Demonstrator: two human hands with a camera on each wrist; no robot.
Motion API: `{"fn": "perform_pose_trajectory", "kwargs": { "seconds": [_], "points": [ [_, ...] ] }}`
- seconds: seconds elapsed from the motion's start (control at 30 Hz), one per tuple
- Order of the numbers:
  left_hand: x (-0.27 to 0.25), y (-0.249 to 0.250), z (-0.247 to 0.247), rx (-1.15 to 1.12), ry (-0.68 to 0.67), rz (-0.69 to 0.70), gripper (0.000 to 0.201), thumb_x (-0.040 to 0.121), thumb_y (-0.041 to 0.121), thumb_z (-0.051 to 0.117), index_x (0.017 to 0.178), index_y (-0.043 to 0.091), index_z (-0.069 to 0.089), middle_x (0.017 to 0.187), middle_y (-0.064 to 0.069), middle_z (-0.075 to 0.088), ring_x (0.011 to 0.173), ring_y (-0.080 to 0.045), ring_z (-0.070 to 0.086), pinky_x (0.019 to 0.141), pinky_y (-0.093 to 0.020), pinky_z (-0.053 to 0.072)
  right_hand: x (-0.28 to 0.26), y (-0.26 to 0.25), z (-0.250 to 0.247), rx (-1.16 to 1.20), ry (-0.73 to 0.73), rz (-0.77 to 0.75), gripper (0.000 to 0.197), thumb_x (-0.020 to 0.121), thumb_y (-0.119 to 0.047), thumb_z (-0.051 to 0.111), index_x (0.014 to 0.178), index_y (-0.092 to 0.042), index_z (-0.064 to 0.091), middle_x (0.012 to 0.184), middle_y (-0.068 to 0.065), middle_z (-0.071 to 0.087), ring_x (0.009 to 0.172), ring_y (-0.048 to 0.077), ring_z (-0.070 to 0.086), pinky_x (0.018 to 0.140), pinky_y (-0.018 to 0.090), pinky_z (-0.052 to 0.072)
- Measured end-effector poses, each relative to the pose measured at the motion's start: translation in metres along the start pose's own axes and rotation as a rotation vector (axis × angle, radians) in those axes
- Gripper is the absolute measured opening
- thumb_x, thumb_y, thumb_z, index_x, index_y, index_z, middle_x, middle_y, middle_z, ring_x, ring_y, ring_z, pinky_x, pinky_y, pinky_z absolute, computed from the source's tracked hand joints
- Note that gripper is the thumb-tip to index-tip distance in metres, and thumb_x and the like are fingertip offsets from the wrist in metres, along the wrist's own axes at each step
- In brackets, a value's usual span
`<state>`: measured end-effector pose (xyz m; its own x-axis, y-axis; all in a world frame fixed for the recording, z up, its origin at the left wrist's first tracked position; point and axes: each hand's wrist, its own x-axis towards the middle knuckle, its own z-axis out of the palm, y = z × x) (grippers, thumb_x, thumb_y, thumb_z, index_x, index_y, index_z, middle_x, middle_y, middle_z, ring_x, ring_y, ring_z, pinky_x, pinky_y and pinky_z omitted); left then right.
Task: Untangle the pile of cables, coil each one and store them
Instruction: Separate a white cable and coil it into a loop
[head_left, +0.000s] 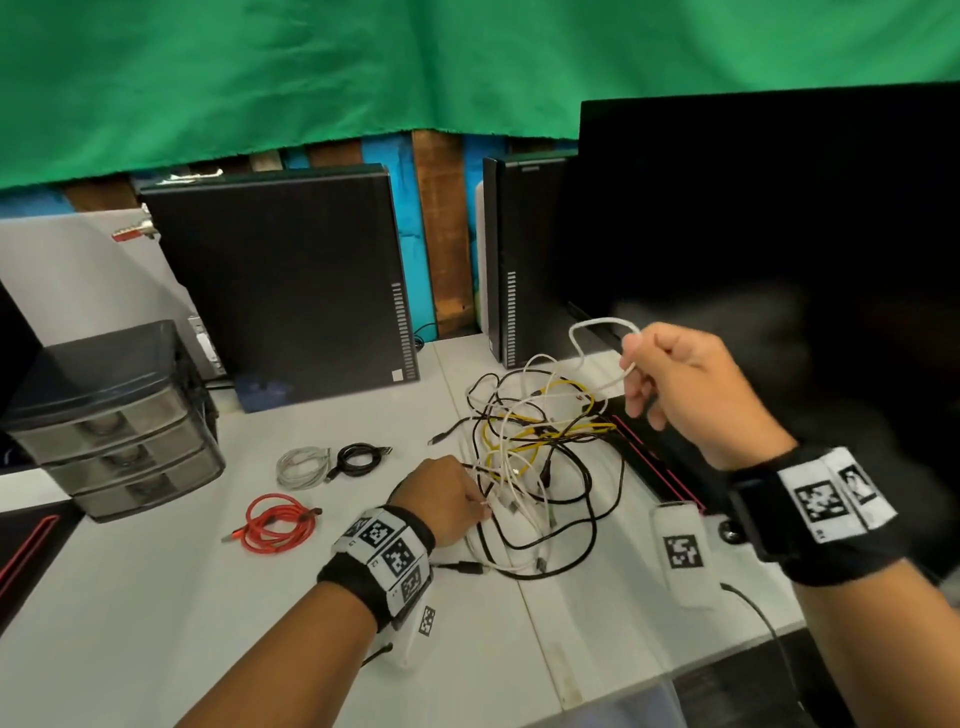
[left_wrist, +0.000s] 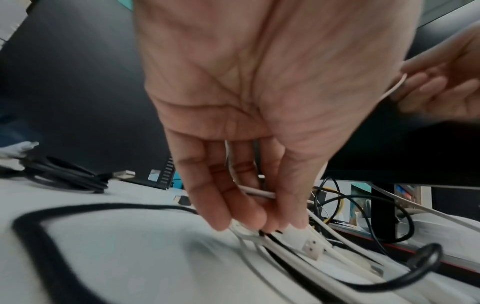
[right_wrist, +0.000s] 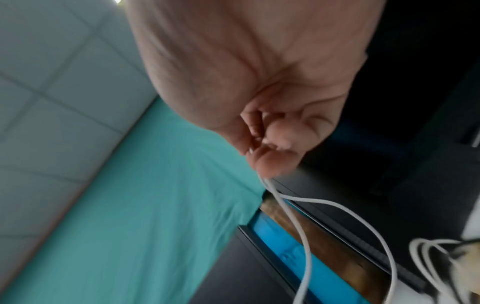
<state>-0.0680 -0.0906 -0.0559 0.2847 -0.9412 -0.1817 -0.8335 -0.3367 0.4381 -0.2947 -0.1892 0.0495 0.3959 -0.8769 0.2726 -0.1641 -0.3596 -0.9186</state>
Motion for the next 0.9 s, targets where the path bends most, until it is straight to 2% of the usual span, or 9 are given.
{"fn": "perform_pose_trajectory", "kwargs": {
  "seconds": [0.13,0.27,0.33,0.4,0.5,0.6,0.7,0.8,0.9],
  "points": [
    [-0.016,0.011,-0.02,-0.082,0.101,0.034,0.046,0.081,0.022,0.075,0.124,0.036,0.067,0.127,0.013,0.064,0.116,-0.013,0.06,0.101,-0.032,0.049,-0.015,-0.025,-0.004,0.106,-0.116,-0.065,0.03,0.106,-0.019,0.046,0.081,-0.006,0.057,0.066,0.009,0.058,0.061,0.024,0.061,0.047,0.028,0.044],
    [-0.045,0.042,-0.053,-0.359,0.264,0.27,0.062,0.08,0.027,0.08,0.132,0.04,0.048,0.123,0.02,0.056,0.107,0.0,0.055,0.086,-0.02,0.047,-0.025,-0.034,0.011,0.248,-0.201,-0.096,0.027,0.105,-0.02,0.045,0.084,-0.008,0.057,0.066,0.007,0.059,0.065,0.023,0.065,0.049,0.027,0.049],
    [-0.053,0.057,-0.064,-0.497,0.207,0.34,0.044,0.086,0.031,0.076,0.125,0.034,0.055,0.112,0.016,0.067,0.104,-0.001,0.061,0.085,-0.016,0.044,-0.028,-0.035,0.019,0.329,-0.21,-0.095,0.025,0.105,-0.02,0.046,0.086,-0.007,0.058,0.068,0.008,0.061,0.069,0.025,0.068,0.051,0.027,0.052],
    [-0.06,0.067,-0.073,-0.67,0.179,0.378,0.013,0.099,0.032,0.059,0.106,0.023,0.065,0.083,0.006,0.074,0.084,-0.02,0.069,0.086,-0.028,0.049,-0.027,-0.035,0.021,0.375,-0.156,-0.068,0.023,0.104,-0.02,0.048,0.089,-0.006,0.059,0.071,0.01,0.063,0.073,0.025,0.07,0.053,0.028,0.055],
    [-0.061,0.061,-0.087,-0.79,0.237,0.357,0.038,0.106,0.035,0.039,0.084,0.017,0.064,0.052,0.006,0.05,0.056,-0.015,0.055,0.07,-0.03,0.047,-0.019,-0.026,0.016,0.3,0.06,0.007,0.011,0.1,-0.017,0.058,0.095,-0.008,0.062,0.073,0.004,0.066,0.071,0.023,0.07,0.059,0.034,0.058],
    [-0.059,0.057,-0.095,-0.628,0.237,0.371,0.046,0.106,0.041,0.033,0.081,0.018,0.064,0.053,0.011,0.042,0.049,-0.004,0.04,0.058,-0.024,0.039,-0.017,-0.016,0.017,-0.152,0.307,-0.202,0.036,0.092,-0.019,0.07,0.125,-0.017,0.056,0.113,-0.004,0.065,0.105,0.017,0.064,0.095,0.039,0.054],
    [-0.061,0.067,-0.093,-0.402,0.163,0.464,0.044,0.107,0.039,0.031,0.08,0.019,0.06,0.051,0.019,0.048,0.05,0.001,0.044,0.057,-0.019,0.036,-0.029,-0.015,0.034,-0.427,0.01,-0.59,0.055,0.096,-0.026,0.062,0.147,-0.018,0.043,0.148,-0.003,0.048,0.139,0.011,0.042,0.117,0.032,0.033],
    [-0.065,0.072,-0.092,-0.384,0.162,0.494,0.042,0.109,0.031,0.032,0.071,0.027,0.051,0.052,0.025,0.05,0.054,0.007,0.049,0.058,-0.012,0.036,-0.034,-0.014,0.047,-0.361,-0.385,-0.424,0.038,0.102,-0.034,0.054,0.139,-0.028,0.052,0.118,-0.012,0.068,0.115,0.004,0.06,0.098,0.021,0.046],
    [-0.062,0.058,-0.093,-0.419,0.188,0.45,0.041,0.106,0.04,0.036,0.073,0.021,0.051,0.054,0.016,0.043,0.051,-0.001,0.038,0.053,-0.017,0.033,-0.032,-0.01,0.046,-0.326,-0.393,-0.364,0.015,0.099,-0.033,0.059,0.11,-0.026,0.068,0.077,-0.005,0.068,0.078,0.007,0.066,0.075,0.027,0.052]
  ]
}}
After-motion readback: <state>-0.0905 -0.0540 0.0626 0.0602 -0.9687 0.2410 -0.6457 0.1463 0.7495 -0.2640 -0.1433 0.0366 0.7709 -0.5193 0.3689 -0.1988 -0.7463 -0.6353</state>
